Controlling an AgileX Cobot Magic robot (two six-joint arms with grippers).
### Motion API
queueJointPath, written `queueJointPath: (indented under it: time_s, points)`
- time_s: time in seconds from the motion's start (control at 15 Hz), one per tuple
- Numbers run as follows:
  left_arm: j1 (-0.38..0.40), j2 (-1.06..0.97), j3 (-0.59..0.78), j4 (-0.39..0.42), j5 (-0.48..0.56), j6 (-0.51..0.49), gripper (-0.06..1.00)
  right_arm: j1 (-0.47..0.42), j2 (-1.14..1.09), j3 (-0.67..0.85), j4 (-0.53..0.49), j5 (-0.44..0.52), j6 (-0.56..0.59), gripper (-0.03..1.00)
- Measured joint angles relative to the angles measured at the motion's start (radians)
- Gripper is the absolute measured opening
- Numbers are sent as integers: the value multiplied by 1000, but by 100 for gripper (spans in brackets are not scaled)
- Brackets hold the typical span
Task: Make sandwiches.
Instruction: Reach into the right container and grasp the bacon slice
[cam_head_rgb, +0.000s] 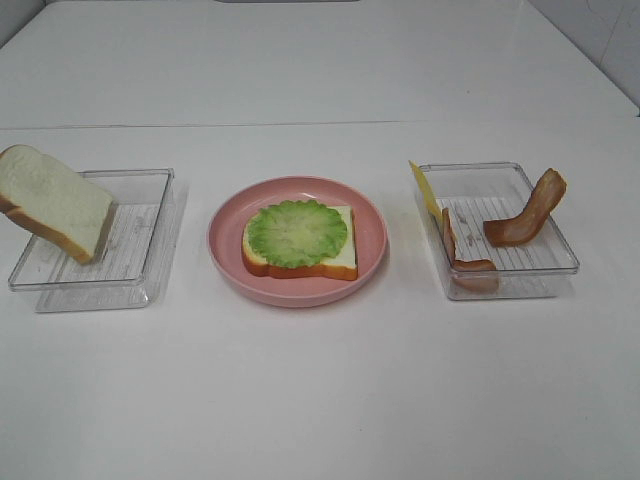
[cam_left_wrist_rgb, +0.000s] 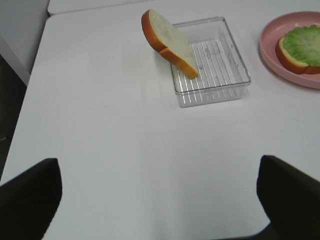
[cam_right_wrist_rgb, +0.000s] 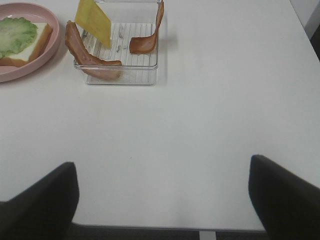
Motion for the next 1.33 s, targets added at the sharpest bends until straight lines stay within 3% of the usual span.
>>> queueJointPath:
  time_s: [0.33, 1.07, 1.33]
  points:
    - [0, -85, 93, 31, -47, -13, 98, 0, 0, 0, 0, 0, 0, 89]
    - [0, -85, 93, 43, -51, -53, 98, 0, 9, 0, 0, 0, 0, 89]
    - [0, -85, 93, 43, -51, -53, 98, 0, 252, -69, 7, 4, 0, 89]
